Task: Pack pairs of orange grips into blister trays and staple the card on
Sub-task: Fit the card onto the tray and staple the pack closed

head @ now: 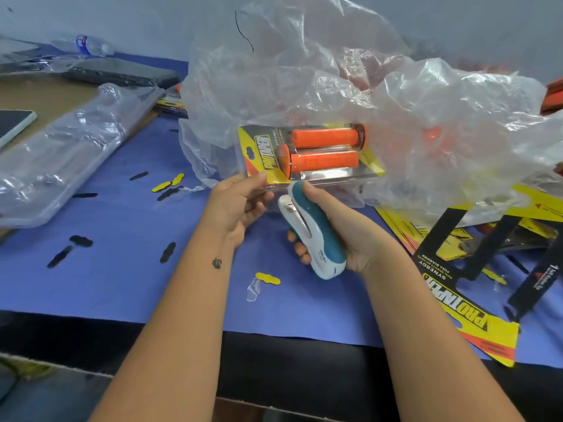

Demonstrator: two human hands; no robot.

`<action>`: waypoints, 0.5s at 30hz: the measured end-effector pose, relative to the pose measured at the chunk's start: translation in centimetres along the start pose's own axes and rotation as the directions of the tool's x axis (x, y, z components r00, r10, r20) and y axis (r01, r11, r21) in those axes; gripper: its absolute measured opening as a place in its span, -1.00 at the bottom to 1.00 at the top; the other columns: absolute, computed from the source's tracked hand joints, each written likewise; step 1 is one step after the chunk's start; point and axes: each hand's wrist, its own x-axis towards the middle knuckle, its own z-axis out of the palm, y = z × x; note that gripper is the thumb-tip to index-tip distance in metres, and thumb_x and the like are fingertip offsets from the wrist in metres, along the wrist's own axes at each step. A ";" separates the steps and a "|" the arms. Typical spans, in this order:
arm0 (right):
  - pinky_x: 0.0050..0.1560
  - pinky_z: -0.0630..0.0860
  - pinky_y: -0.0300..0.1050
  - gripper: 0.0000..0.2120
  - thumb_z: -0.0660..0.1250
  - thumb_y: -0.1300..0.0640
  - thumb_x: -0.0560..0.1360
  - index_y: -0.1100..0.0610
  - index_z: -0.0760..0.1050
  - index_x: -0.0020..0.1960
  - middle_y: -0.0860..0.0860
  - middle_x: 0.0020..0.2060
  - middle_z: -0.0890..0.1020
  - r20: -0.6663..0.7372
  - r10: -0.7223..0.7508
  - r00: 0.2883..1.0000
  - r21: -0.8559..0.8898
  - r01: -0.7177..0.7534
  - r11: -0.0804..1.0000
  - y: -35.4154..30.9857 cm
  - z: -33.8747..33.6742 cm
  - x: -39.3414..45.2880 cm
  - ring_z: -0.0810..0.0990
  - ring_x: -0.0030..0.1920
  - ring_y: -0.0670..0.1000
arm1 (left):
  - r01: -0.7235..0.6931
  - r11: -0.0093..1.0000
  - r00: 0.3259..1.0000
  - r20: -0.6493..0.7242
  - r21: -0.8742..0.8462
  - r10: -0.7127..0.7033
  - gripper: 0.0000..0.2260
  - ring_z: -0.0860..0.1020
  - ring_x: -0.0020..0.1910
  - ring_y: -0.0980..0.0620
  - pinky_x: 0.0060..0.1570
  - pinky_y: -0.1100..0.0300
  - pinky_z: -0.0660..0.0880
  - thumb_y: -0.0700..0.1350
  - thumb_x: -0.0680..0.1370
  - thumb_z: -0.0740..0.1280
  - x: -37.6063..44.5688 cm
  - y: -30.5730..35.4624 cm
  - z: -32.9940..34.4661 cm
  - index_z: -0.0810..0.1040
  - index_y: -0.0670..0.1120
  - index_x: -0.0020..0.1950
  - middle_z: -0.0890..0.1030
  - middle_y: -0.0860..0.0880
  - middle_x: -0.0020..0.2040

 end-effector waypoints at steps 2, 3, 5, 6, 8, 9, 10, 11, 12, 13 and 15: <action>-0.37 0.52 -0.09 -0.35 0.41 -0.37 0.29 0.19 0.57 0.03 0.15 -0.26 0.61 -0.009 -0.009 1.000 -0.043 0.009 0.999 0.0 0.3 -0.1 0.56 -0.37 0.10 | 0.072 0.993 0.997 0.013 -0.098 -0.071 -0.88 0.55 -0.46 0.19 -0.58 0.42 0.32 -0.21 0.57 0.31 -0.1 0.0 0.1 0.51 -0.07 -0.16 0.59 0.00 -0.34; -0.37 0.52 -0.09 -0.37 0.39 -0.35 0.31 0.18 0.56 0.05 0.15 -0.26 0.61 -0.010 -0.019 1.000 -0.056 0.018 0.998 0.0 0.4 -0.1 0.56 -0.37 0.10 | 0.108 0.983 0.994 0.032 -0.151 -0.104 -0.88 0.54 -0.47 0.19 -0.59 0.43 0.29 -0.22 0.58 0.29 -0.2 0.1 0.2 0.50 -0.07 -0.15 0.58 -0.01 -0.32; -0.37 0.52 -0.10 -0.42 0.37 -0.32 0.36 0.17 0.56 0.07 0.14 -0.24 0.62 -0.024 -0.048 0.999 -0.056 0.046 0.997 0.0 0.7 -0.1 0.57 -0.37 0.10 | 0.137 0.974 0.990 0.067 -0.183 -0.126 -0.89 0.52 -0.47 0.19 -0.60 0.44 0.27 -0.22 0.58 0.28 -0.2 0.0 0.3 0.50 -0.08 -0.14 0.57 -0.02 -0.30; -0.36 0.53 -0.10 -0.45 0.36 -0.30 0.38 0.16 0.56 0.08 0.13 -0.24 0.62 -0.038 -0.067 0.997 -0.042 0.065 0.997 -0.1 0.8 -0.1 0.57 -0.37 0.09 | 0.131 0.977 0.990 0.073 -0.168 -0.120 -0.90 0.52 -0.47 0.19 -0.59 0.44 0.27 -0.22 0.58 0.29 -0.2 0.0 0.3 0.50 -0.08 -0.13 0.57 -0.02 -0.29; -0.35 0.53 -0.11 -0.50 0.35 -0.25 0.44 0.16 0.56 0.09 0.12 -0.24 0.62 -0.059 -0.101 0.993 -0.005 0.101 0.995 -0.2 1.1 0.2 0.57 -0.36 0.09 | 0.088 0.989 0.995 0.060 -0.120 -0.081 -0.89 0.50 -0.46 0.20 -0.58 0.44 0.25 -0.23 0.58 0.29 -0.1 -0.1 0.3 0.50 -0.07 -0.13 0.55 0.00 -0.28; -0.35 0.53 -0.10 -0.52 0.35 -0.23 0.46 0.17 0.56 0.10 0.12 -0.24 0.62 -0.063 -0.109 0.992 0.007 0.110 0.994 -0.2 1.3 0.3 0.56 -0.36 0.09 | 0.055 0.995 0.998 0.045 -0.088 -0.051 -0.87 0.47 -0.46 0.21 -0.58 0.43 0.23 -0.24 0.58 0.29 -0.1 -0.1 0.4 0.50 -0.06 -0.14 0.55 0.02 -0.31; -0.34 0.53 -0.10 -0.52 0.34 -0.22 0.47 0.18 0.55 0.11 0.12 -0.24 0.61 -0.070 -0.109 0.992 0.014 0.110 0.994 -0.3 1.5 0.5 0.56 -0.36 0.09 | 0.020 0.999 0.999 0.030 -0.051 -0.019 -0.85 0.45 -0.46 0.21 -0.58 0.42 0.21 -0.25 0.57 0.29 -0.1 -0.1 0.4 0.49 -0.05 -0.16 0.54 0.05 -0.36; -0.34 0.54 -0.09 -0.51 0.34 -0.22 0.47 0.20 0.56 0.10 0.13 -0.23 0.61 -0.080 -0.103 0.991 0.022 0.105 0.994 -0.3 1.8 0.7 0.56 -0.36 0.10 | -0.013 1.000 1.000 0.017 -0.013 0.013 -0.83 0.43 -0.49 0.22 -0.59 0.41 0.21 -0.27 0.57 0.30 -0.1 -0.1 0.4 0.48 -0.05 -0.19 0.53 0.08 -0.43; -0.33 0.54 -0.09 -0.50 0.33 -0.22 0.47 0.21 0.56 0.09 0.13 -0.24 0.62 -0.090 -0.098 0.991 0.032 0.101 0.994 -0.3 1.9 0.9 0.57 -0.35 0.10 | -0.038 0.999 0.999 0.010 0.017 0.038 -0.81 0.43 -0.54 0.23 -0.60 0.40 0.22 -0.28 0.56 0.30 -0.2 -0.1 0.5 0.48 -0.06 -0.21 0.52 0.10 -0.49; -0.32 0.56 -0.09 -0.50 0.34 -0.23 0.47 0.21 0.57 0.08 0.14 -0.24 0.63 -0.098 -0.097 0.990 0.045 0.101 0.994 -0.3 2.1 1.0 0.59 -0.34 0.10 | -0.056 0.998 0.998 0.007 0.035 0.056 -0.81 0.42 -0.58 0.24 -0.60 0.41 0.24 -0.29 0.55 0.31 -0.2 -0.2 0.5 0.47 -0.07 -0.22 0.50 0.12 -0.54; -0.30 0.58 -0.09 -0.47 0.37 -0.24 0.41 0.21 0.59 0.08 0.14 -0.23 0.66 -0.102 -0.097 0.990 0.067 0.104 0.992 -0.5 2.4 1.4 0.63 -0.32 0.09 | -0.081 0.996 0.997 0.010 0.038 0.081 -0.83 0.40 -0.61 0.23 -0.57 0.40 0.29 -0.29 0.55 0.32 -0.4 -0.1 0.5 0.49 -0.09 -0.22 0.47 0.11 -0.57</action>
